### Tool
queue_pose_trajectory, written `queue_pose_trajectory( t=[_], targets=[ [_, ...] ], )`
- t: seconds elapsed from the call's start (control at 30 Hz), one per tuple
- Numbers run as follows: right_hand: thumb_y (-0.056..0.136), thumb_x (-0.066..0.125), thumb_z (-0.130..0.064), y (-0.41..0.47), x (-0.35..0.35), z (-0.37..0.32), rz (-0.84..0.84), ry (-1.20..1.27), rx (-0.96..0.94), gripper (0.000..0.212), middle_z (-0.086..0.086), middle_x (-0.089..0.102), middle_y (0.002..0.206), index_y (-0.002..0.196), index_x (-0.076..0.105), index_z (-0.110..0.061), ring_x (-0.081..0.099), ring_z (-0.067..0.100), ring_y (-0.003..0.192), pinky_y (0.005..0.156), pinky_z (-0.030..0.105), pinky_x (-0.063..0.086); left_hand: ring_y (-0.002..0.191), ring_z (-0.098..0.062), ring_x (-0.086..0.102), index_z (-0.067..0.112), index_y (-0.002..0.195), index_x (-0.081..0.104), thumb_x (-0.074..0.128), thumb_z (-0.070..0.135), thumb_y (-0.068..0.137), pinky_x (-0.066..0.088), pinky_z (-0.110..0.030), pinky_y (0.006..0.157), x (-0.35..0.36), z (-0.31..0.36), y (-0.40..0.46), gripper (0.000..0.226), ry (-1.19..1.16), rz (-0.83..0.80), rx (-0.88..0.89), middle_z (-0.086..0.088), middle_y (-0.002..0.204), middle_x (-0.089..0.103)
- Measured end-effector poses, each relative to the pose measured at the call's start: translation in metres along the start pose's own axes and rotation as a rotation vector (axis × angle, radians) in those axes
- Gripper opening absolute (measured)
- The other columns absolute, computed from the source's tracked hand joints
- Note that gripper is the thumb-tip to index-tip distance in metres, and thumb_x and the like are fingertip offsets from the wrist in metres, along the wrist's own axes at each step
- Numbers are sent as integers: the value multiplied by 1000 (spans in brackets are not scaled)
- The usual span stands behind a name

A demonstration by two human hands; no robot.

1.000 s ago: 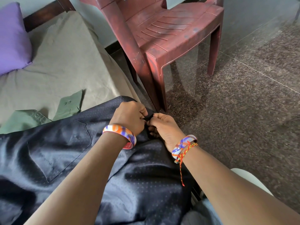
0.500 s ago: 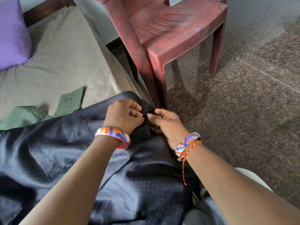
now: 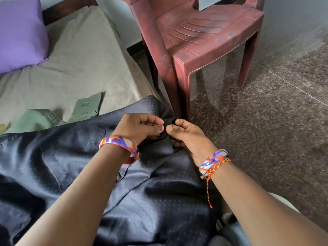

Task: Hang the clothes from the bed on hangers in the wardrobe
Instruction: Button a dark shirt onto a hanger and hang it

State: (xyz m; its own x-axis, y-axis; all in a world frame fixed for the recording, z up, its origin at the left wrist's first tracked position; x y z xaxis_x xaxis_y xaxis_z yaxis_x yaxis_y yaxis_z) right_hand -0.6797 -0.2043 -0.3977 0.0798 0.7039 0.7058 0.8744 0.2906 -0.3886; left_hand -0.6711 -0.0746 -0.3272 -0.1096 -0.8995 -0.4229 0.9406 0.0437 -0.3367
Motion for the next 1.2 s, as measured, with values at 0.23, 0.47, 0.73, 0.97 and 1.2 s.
queue_pose_trajectory(
  t=[0.23,0.47,0.73,0.97,1.2],
  targets=[
    [83,60,5,1,2,3,14,34,23,22,-2,69,64,92,51,-12,65,5,58,58,18,55,62,-10,62,17,61,69,69,-7,75,53,-23,79,6,-7,6,28,-175,71,-174,3,54,66],
    [84,58,8,3,5,-1,40,-46,-13,23,-6,65,53,88,49,-13,62,1,48,45,13,48,64,-26,61,12,70,67,39,12,73,48,-29,49,22,0,-17,28,882,299,800,-3,69,65],
    [86,56,4,2,3,-4,-104,-143,71,19,-6,68,60,99,54,-11,64,2,55,51,13,50,61,-29,60,5,73,65,42,9,74,46,-31,42,31,-8,-26,23,938,448,745,-9,67,64],
    [82,55,14,1,8,-3,-37,-47,-45,30,-7,62,50,95,47,-12,58,-1,46,45,12,46,58,-25,60,11,75,67,56,-1,73,46,-26,53,34,4,-22,16,595,527,503,-1,61,62],
    [80,59,16,1,9,-1,45,-109,-140,34,0,59,69,89,46,-14,59,-3,50,54,9,48,40,-4,53,17,63,62,67,-7,77,50,-16,50,14,2,4,29,-10,256,-49,8,41,55]
  ],
)
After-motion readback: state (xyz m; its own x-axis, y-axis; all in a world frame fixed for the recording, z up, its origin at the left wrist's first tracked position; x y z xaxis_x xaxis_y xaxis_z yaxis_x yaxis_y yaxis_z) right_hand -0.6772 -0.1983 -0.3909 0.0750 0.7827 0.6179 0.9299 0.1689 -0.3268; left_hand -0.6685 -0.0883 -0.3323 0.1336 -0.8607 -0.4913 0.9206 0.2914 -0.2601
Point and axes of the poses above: each hand's wrist, its own y-axis towards the middle knuckle, its own x-axis out of the palm, z = x × y, the point moved 1 cm from there along y, towards the middle knuckle
